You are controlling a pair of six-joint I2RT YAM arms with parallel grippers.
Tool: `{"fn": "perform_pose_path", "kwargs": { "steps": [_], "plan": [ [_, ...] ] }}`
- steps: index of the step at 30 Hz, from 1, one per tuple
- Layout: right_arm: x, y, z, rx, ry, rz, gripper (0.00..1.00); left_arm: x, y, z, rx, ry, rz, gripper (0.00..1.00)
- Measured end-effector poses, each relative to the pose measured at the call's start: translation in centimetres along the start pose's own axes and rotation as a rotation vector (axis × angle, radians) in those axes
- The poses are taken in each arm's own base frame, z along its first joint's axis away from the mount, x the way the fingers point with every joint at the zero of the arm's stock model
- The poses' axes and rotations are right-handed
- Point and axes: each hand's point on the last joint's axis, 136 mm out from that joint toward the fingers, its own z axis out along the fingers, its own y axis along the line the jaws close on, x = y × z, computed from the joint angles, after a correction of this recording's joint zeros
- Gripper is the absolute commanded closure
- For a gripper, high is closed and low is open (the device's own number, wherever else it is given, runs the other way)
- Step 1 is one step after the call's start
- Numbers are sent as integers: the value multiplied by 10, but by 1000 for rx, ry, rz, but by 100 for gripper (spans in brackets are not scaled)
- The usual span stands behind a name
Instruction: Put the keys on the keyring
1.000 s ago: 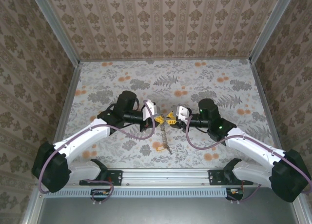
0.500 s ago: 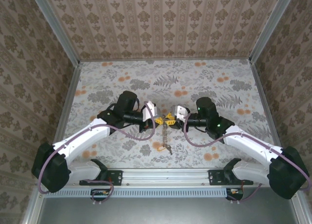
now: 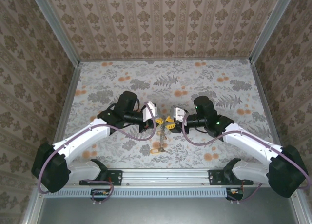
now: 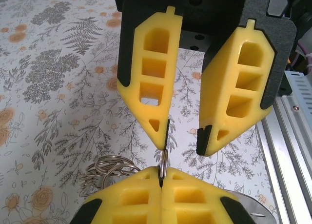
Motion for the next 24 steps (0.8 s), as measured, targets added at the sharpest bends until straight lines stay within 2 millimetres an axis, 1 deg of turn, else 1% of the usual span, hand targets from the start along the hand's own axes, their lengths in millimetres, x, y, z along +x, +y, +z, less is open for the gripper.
{"fn": "perform_pose_path", "kwargs": {
  "steps": [5, 11, 12, 13, 14, 15, 19, 20, 23, 24],
  "plan": [
    [2, -1, 3, -7, 7, 10, 69, 1, 0, 0, -1, 4, -3, 100],
    [6, -4, 7, -12, 20, 28, 70, -1, 0, 0, 0, -4, 4, 100],
    [6, -4, 8, -11, 20, 31, 73, -1, 0, 0, -1, -4, 5, 100],
    [5, -5, 8, -9, 19, 35, 79, -1, 0, 0, 1, -5, 4, 100],
    [5, -5, 8, -7, 17, 35, 88, -1, 0, 0, 3, -6, 5, 100],
    [4, -7, 8, -2, 14, 33, 92, -2, -1, 0, 6, -7, 4, 100],
    [1, -10, 8, 12, 6, 54, 100, -3, 0, 0, 1, -12, 8, 100],
    [0, -11, 8, 16, 2, 61, 100, -4, 1, 0, -1, -14, 10, 97],
    [-3, -15, 8, 35, -29, 75, 100, -8, 4, -2, -12, -32, 15, 69],
    [-4, -16, 8, 44, -46, 80, 100, -11, 4, -4, -12, -43, 13, 66]
  ]
}}
